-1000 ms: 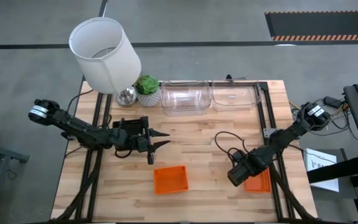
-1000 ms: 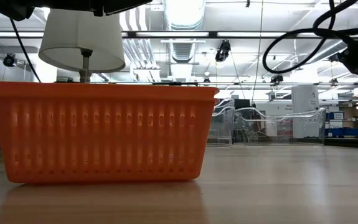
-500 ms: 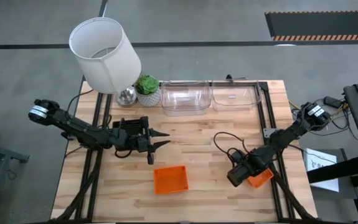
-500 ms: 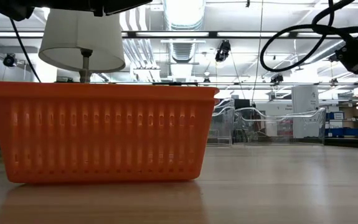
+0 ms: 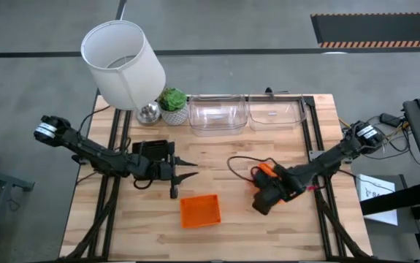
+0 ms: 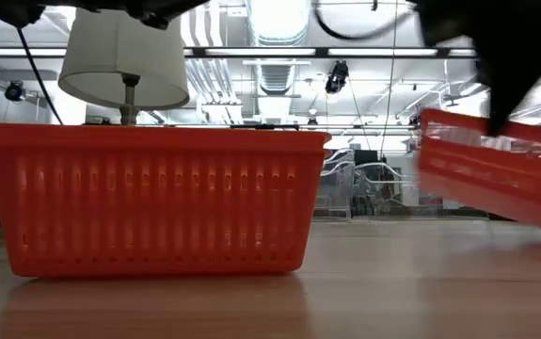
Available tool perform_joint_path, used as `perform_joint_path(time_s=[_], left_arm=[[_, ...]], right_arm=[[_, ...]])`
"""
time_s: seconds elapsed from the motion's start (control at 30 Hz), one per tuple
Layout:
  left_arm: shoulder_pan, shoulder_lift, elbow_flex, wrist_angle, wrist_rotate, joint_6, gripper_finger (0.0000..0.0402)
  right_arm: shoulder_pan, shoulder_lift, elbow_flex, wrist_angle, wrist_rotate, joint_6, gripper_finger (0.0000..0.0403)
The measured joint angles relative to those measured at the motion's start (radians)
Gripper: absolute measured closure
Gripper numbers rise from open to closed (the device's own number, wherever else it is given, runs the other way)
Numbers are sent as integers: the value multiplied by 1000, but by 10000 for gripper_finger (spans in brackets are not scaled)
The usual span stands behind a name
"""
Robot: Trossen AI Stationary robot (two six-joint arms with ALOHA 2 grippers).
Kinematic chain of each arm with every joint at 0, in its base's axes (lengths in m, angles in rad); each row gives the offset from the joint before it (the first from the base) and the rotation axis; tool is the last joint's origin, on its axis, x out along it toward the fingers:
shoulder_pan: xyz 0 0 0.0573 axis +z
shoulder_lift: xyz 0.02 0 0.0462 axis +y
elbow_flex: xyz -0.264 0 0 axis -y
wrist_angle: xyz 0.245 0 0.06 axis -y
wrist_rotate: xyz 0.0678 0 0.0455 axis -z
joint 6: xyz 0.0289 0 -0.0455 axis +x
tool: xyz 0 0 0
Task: Stack baskets by color
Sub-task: Stack the orange bin on the stacked orange bins
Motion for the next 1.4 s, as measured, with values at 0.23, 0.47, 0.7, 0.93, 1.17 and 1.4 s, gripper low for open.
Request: perform_joint_path(time_s=[0.23, 0.47, 0.7, 0.93, 1.17, 1.4], left_arm=[[-92, -9, 0, -26, -25, -91, 309], [-159, -75, 0, -214, -44, -415, 309], [-222, -209, 0, -597, -177, -789, 309], [-253, -233, 0, -596, -288, -757, 309], [-258, -206, 0, -516, -292, -649, 309], [-276, -184, 0, -507, -289, -633, 309]], right_arm=[[-73, 145, 224, -6, 31, -416, 390], [-80, 267, 425, -31, 54, -783, 390], [-80, 287, 495, 12, 66, -972, 390], [-80, 312, 508, 94, 65, -984, 390], [-73, 409, 594, 79, 54, -988, 390], [-61, 505, 733, -31, 47, -1036, 390]])
